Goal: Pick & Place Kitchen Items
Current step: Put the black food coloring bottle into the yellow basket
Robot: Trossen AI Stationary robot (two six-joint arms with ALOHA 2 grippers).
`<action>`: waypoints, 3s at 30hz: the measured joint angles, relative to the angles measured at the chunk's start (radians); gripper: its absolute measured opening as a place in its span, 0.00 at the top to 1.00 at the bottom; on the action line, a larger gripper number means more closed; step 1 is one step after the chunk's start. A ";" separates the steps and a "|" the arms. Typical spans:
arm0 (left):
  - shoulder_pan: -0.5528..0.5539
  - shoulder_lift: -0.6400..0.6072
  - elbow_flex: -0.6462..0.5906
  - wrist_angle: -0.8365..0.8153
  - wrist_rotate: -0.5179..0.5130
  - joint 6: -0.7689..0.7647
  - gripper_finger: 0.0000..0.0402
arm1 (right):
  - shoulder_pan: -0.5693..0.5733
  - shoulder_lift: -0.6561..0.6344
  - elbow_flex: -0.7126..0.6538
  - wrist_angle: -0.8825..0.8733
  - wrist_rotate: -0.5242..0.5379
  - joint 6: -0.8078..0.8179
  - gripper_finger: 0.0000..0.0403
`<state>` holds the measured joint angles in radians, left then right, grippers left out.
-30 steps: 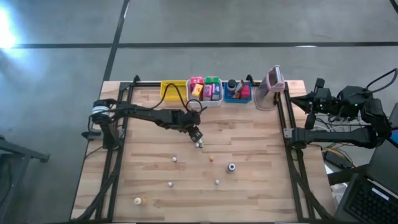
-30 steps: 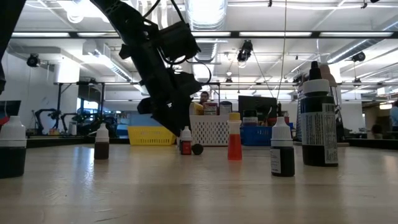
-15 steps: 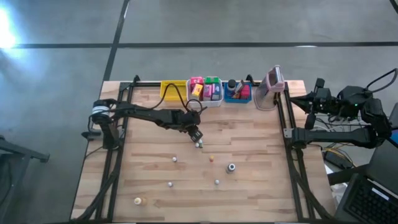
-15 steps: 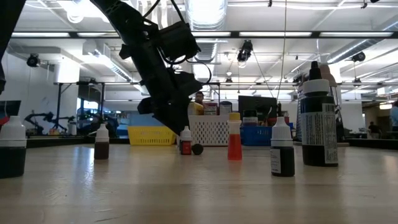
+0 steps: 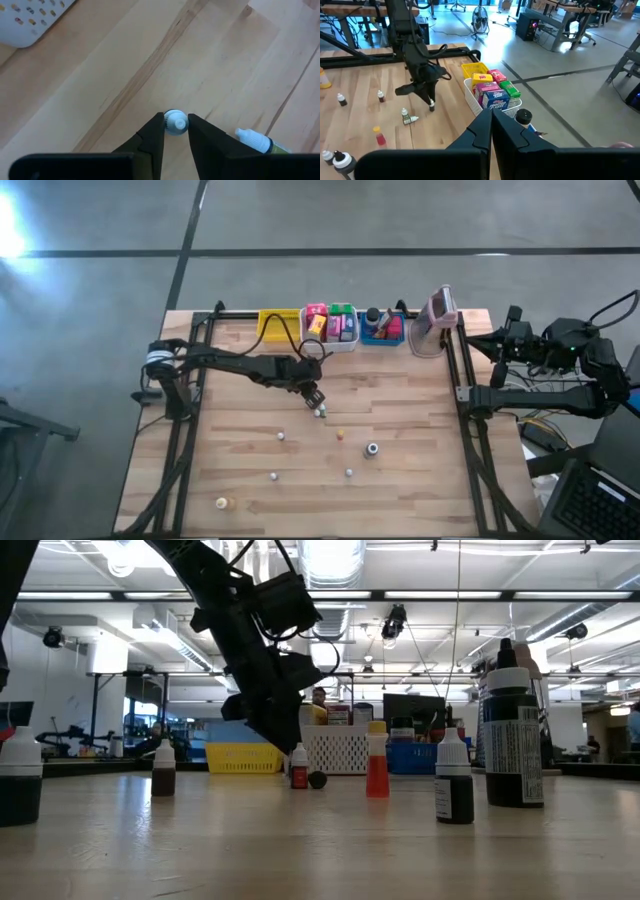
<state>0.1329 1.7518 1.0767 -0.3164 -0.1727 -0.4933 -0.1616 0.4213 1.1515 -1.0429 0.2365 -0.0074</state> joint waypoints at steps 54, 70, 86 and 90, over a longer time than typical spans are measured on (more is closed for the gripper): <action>0.717 -0.114 0.115 -0.087 0.372 0.834 0.78 | 0.000 0.000 0.000 0.000 0.000 0.005 0.98; 0.715 -0.063 0.138 -0.126 0.411 1.008 0.61 | 0.000 0.000 0.000 0.000 0.000 0.000 0.98; 0.675 0.038 0.182 -0.110 0.270 0.461 0.49 | 0.000 0.000 0.000 0.000 0.000 0.005 0.98; 0.637 0.039 0.180 -0.108 0.217 0.550 0.50 | 0.000 0.000 0.000 0.000 0.000 0.000 0.98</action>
<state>0.7699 1.7908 1.2572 -0.4248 0.0442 0.0565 -0.1616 0.4213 1.1515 -1.0431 0.2363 -0.0074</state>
